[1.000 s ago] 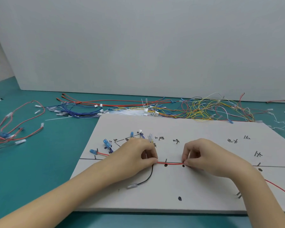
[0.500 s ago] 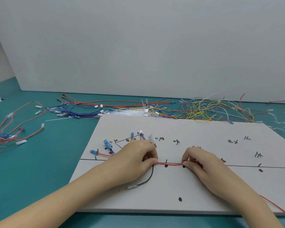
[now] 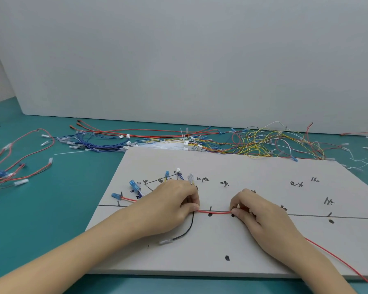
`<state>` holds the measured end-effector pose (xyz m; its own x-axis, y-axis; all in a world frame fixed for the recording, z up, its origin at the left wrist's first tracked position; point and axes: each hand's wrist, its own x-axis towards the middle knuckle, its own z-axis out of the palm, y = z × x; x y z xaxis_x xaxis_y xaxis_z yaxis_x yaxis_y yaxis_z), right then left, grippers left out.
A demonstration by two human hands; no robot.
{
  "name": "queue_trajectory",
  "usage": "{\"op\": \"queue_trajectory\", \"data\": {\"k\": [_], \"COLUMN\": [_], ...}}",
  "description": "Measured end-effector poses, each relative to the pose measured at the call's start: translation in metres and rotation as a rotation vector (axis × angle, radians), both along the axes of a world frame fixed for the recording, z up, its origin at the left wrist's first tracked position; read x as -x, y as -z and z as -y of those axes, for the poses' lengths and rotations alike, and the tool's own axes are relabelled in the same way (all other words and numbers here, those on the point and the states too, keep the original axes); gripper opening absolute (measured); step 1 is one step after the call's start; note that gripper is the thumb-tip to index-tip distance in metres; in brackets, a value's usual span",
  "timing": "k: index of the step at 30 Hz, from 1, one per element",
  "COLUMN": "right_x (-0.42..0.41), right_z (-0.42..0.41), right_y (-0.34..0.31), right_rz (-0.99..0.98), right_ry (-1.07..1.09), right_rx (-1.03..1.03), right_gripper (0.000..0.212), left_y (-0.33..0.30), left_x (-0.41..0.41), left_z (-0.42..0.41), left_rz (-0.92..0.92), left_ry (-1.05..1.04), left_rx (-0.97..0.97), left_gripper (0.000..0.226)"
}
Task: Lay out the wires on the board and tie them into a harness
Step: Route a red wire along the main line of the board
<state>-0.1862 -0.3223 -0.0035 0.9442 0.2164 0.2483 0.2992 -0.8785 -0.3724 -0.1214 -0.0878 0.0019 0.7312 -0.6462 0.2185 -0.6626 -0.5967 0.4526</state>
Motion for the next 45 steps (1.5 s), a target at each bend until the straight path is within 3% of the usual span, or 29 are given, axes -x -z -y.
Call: {"op": "queue_trajectory", "data": {"k": [10,26,31,38,45], "right_x": [-0.001,-0.016,-0.024,-0.028,-0.031], "right_z": [-0.004,-0.086,-0.101,-0.098,-0.089], "right_y": [0.001,-0.005,-0.005,-0.005,-0.007], "right_rz": [-0.045,-0.065,-0.060,-0.069,-0.115], "right_ry": [0.030,-0.084,-0.130,-0.143,-0.139], "right_rx": [-0.023,-0.039,-0.011,-0.022,-0.030], "right_gripper": [0.012,0.007,0.010,0.006,0.015], "left_y": [0.001,-0.001,-0.007,-0.008,0.003], "left_x": [-0.001,-0.003,-0.005,-0.034,-0.046], "left_z": [-0.003,-0.086,-0.093,-0.098,-0.097], "left_rz": [0.031,-0.013,0.032,0.142,-0.012], "left_ry": [0.035,-0.120,-0.138,-0.304,-0.352], "left_rx": [0.012,0.027,0.024,0.207,0.207], "left_gripper": [0.008,0.025,0.018,0.013,0.013]}}
